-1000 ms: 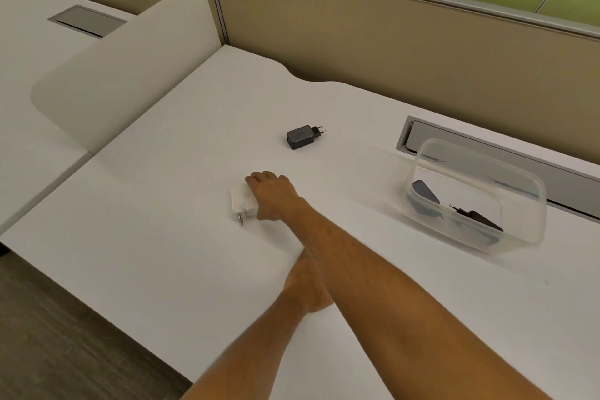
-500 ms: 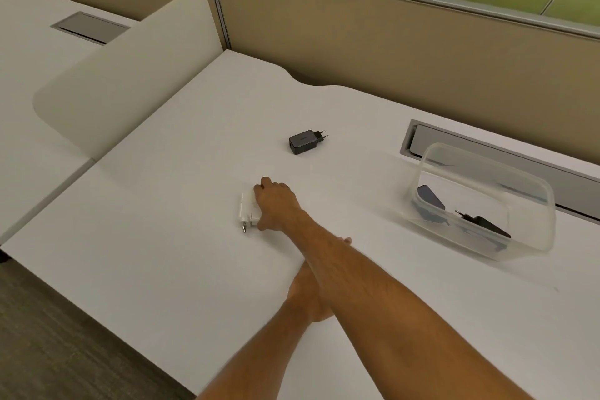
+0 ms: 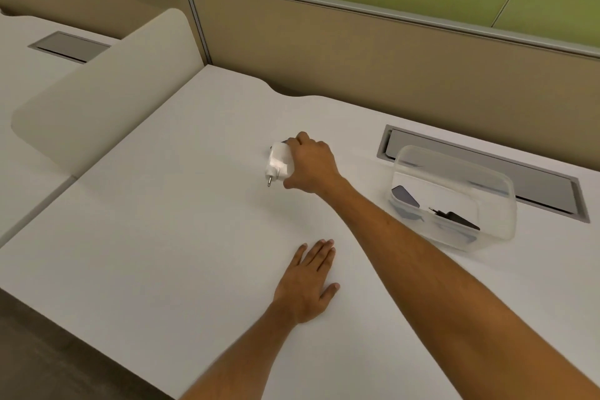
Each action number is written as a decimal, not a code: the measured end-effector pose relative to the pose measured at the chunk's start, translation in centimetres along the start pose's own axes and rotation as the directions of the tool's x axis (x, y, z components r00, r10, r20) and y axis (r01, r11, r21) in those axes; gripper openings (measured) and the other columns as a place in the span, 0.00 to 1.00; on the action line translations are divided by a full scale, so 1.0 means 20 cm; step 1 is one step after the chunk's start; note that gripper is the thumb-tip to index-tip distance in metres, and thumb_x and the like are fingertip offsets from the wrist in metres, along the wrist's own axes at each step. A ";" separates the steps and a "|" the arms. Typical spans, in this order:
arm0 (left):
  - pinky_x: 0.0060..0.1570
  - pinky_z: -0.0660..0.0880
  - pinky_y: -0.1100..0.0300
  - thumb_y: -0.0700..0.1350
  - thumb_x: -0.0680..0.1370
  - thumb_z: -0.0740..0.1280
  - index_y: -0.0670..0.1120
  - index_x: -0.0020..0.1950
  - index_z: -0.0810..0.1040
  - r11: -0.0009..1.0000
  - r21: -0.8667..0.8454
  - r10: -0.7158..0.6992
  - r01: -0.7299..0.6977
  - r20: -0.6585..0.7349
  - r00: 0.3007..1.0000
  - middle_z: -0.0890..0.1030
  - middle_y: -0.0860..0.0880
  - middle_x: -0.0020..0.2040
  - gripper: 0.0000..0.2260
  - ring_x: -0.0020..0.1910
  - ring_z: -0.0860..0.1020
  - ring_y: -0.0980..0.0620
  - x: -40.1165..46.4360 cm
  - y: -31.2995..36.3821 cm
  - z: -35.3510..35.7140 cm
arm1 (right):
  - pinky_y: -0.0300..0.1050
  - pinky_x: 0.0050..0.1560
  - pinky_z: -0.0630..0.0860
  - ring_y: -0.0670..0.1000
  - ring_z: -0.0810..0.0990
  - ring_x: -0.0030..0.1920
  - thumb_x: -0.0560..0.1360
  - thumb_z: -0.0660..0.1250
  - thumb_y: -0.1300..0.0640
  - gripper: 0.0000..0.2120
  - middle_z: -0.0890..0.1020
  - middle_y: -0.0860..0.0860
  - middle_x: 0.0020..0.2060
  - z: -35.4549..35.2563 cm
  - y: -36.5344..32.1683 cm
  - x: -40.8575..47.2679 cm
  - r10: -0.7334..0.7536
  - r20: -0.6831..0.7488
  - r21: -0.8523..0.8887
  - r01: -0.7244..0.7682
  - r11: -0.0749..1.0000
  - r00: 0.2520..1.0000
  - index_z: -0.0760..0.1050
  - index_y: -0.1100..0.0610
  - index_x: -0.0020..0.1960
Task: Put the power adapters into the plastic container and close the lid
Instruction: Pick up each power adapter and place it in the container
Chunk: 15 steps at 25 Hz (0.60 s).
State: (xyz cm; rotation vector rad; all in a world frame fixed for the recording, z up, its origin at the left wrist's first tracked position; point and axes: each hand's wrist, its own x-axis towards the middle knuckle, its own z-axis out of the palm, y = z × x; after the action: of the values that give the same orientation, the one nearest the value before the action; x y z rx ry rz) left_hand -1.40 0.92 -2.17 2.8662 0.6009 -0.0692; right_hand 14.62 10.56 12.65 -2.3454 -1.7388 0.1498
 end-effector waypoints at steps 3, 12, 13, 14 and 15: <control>0.74 0.38 0.51 0.59 0.80 0.45 0.45 0.77 0.43 0.999 0.031 0.040 -0.040 -0.004 0.999 0.44 0.50 0.79 0.30 0.75 0.37 0.56 0.02 0.01 0.00 | 0.48 0.54 0.70 0.56 0.77 0.49 0.60 0.76 0.46 0.37 0.74 0.54 0.57 -0.13 0.20 -0.04 0.125 -0.055 -0.009 -0.126 0.992 0.991 0.70 0.57 0.65; 0.72 0.42 0.51 0.58 0.81 0.47 0.44 0.77 0.49 0.999 0.005 0.042 -0.042 -0.019 0.999 0.48 0.50 0.78 0.29 0.75 0.41 0.55 0.01 0.02 -0.03 | 0.49 0.49 0.73 0.60 0.78 0.51 0.60 0.77 0.45 0.37 0.73 0.56 0.57 -0.32 0.87 -0.32 0.569 -0.126 0.042 -0.569 0.821 0.813 0.70 0.60 0.63; 0.72 0.42 0.51 0.58 0.81 0.48 0.44 0.77 0.50 0.999 0.005 0.044 -0.044 -0.024 0.999 0.49 0.50 0.78 0.29 0.76 0.42 0.55 0.01 0.02 -0.03 | 0.49 0.48 0.74 0.60 0.78 0.52 0.60 0.77 0.45 0.38 0.73 0.56 0.57 -0.33 0.93 -0.36 0.612 -0.120 0.047 -0.611 0.790 0.782 0.70 0.61 0.63; 0.72 0.43 0.50 0.58 0.81 0.48 0.44 0.77 0.51 0.999 0.003 0.046 -0.046 -0.035 0.998 0.50 0.49 0.78 0.29 0.76 0.43 0.54 0.01 0.02 -0.03 | 0.50 0.47 0.75 0.61 0.79 0.52 0.60 0.77 0.45 0.38 0.73 0.57 0.57 -0.32 0.98 -0.40 0.652 -0.113 0.056 -0.651 0.757 0.749 0.70 0.61 0.63; 0.72 0.44 0.50 0.57 0.80 0.49 0.43 0.77 0.52 0.999 -0.001 0.046 -0.046 -0.051 0.998 0.52 0.49 0.78 0.29 0.76 0.45 0.54 0.01 0.02 -0.03 | 0.49 0.46 0.75 0.61 0.79 0.52 0.59 0.77 0.45 0.38 0.74 0.57 0.58 -0.32 1.03 -0.44 0.689 -0.105 0.068 -0.686 0.724 0.717 0.71 0.62 0.63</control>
State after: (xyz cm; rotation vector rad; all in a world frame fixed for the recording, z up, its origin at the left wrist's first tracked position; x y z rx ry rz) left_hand -1.09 0.71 -1.58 2.8861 0.5432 0.0112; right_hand 32.59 -4.22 13.60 -2.7927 -0.7115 0.1322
